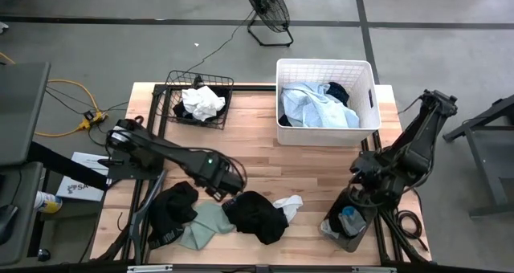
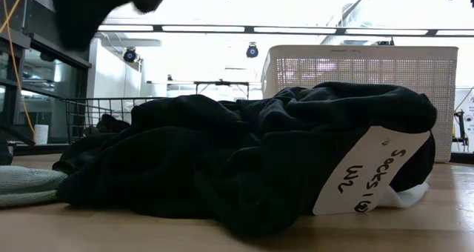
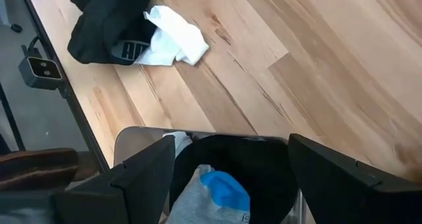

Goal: Pick & Place Cloths
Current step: Put the left black boxer shorts into the black wire basket

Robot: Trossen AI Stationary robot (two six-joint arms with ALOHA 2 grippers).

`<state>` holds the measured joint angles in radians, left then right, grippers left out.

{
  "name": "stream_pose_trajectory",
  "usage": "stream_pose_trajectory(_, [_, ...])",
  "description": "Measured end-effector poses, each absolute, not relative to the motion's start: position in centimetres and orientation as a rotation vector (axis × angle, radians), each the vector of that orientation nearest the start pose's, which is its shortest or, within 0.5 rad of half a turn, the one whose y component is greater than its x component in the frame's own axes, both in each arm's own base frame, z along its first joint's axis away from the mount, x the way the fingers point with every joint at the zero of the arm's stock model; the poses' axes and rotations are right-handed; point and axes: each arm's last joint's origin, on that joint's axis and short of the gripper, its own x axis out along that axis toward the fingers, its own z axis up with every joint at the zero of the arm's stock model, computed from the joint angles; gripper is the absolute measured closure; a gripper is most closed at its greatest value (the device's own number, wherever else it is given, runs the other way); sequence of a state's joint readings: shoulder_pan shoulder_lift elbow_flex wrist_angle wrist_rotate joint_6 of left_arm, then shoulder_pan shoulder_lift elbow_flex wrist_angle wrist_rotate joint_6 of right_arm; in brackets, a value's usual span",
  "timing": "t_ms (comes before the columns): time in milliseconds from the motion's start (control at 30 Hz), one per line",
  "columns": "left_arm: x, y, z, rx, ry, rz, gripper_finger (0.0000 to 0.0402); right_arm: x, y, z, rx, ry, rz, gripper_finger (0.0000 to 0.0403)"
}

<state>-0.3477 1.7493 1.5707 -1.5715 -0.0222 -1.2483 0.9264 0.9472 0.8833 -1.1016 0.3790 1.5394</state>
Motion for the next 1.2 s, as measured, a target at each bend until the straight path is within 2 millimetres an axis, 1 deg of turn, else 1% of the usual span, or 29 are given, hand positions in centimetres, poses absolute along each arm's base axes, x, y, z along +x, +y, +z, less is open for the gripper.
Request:
stream_pose_trajectory(100, [27.4,-10.4,26.4,-0.644,1.675,0.890,0.0121,9.8,11.2,27.7,0.686,1.005,-0.301,0.0117])
stream_pose_trajectory(300, [25.4,-11.0,23.2,-0.697,1.865,0.989,0.0051,9.5,10.8,27.8,0.686,1.004,-0.301,0.0117])
stream_pose_trajectory(433, [24.1,-11.5,21.7,-0.692,1.969,1.014,0.0028,9.4,10.8,27.8,0.688,1.004,-0.300,0.0117])
stream_pose_trajectory(567, [23.3,-12.4,20.2,-0.720,2.025,0.968,0.0026,9.4,10.8,27.8,0.688,1.004,-0.300,0.0117])
stream_pose_trajectory(800, [21.8,-13.8,17.9,-0.765,2.061,0.961,0.0025,9.5,10.8,27.9,0.686,0.998,-0.302,0.0117])
stream_pose_trajectory(1000, [21.0,-14.7,16.1,-0.813,2.083,0.892,0.0026,9.5,10.8,27.9,0.685,0.993,-0.304,0.0117])
stream_pose_trajectory(1100, [20.7,-15.2,15.1,-0.852,2.074,0.843,0.0037,9.5,10.8,27.9,0.686,0.993,-0.304,0.0117])
stream_pose_trajectory(1200, [20.6,-15.4,14.4,-0.879,2.060,0.813,0.0060,9.5,10.8,27.9,0.688,0.993,-0.305,0.0117])
